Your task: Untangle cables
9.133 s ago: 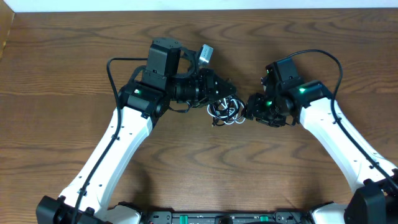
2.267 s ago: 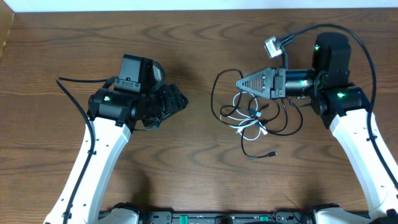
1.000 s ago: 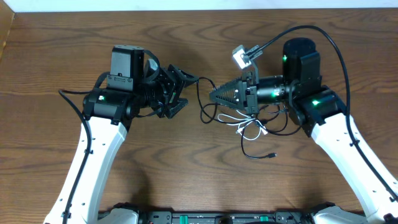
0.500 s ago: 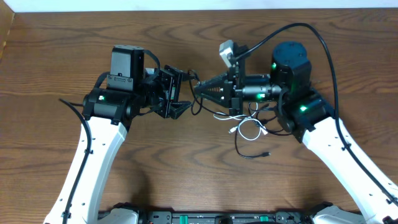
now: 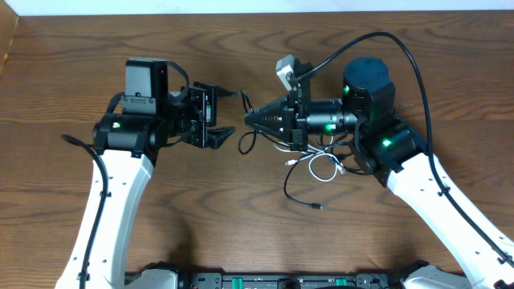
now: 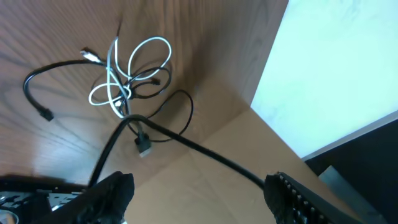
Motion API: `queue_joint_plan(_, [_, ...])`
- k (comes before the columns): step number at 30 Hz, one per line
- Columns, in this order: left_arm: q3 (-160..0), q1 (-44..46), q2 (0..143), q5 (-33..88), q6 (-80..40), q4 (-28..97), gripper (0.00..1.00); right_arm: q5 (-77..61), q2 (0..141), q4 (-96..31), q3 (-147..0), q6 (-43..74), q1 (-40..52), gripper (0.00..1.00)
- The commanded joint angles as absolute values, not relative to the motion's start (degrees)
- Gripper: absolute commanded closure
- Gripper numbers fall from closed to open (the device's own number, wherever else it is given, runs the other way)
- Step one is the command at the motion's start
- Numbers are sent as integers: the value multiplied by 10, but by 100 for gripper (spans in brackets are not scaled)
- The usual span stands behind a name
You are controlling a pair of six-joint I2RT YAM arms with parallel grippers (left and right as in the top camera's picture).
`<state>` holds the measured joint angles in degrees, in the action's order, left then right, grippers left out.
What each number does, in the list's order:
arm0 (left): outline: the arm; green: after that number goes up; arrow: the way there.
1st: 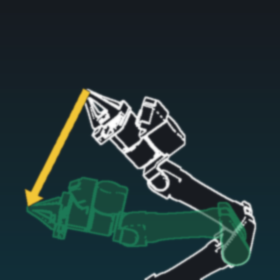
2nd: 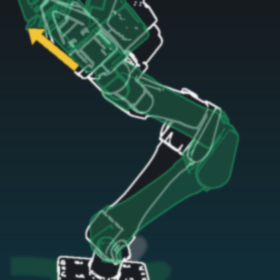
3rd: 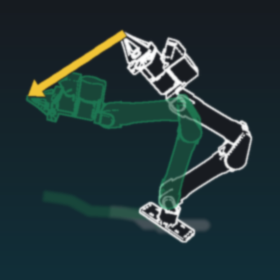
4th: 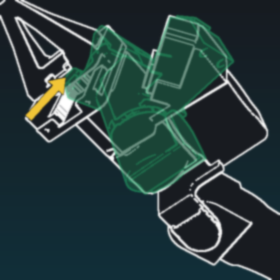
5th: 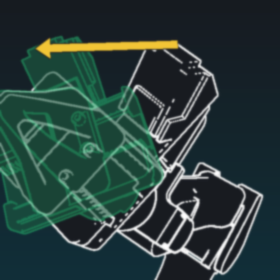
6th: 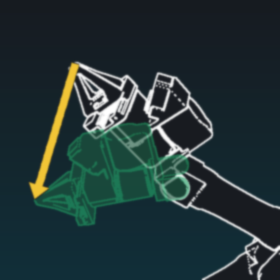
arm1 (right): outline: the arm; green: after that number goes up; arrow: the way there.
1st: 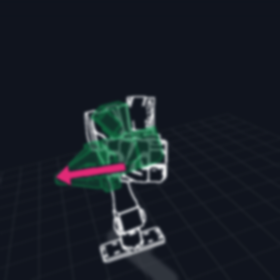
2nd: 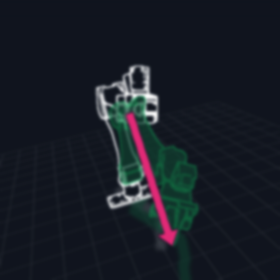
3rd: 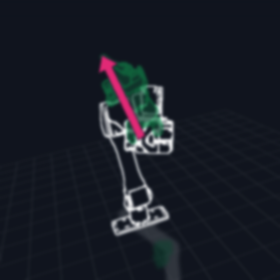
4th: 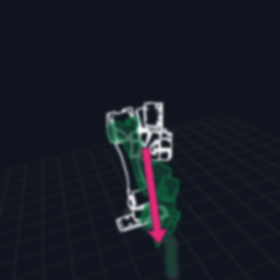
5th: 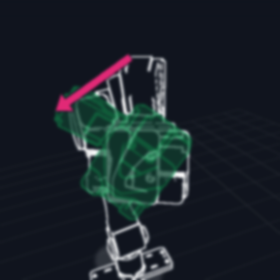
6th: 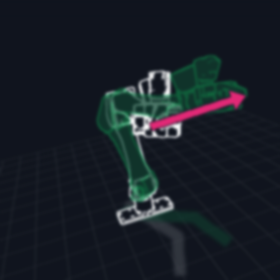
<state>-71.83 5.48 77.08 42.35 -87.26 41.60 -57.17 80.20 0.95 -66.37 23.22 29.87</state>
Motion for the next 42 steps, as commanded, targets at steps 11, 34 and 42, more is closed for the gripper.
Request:
queue_joint_plan(11, [-727, 29, 764, 536, -936, 415, 28, -558, 802, -8, -666, 191, 319, 99])
queue_joint_plan(34, [-727, 9, 764, 578, -953, 397, 28, -679, 802, 32, -666, 160, 336, 99])
queue_joint_plan(42, [-727, 9, 764, 628, -952, 397, 34, -679, 802, 32, -666, 156, 338, 99])
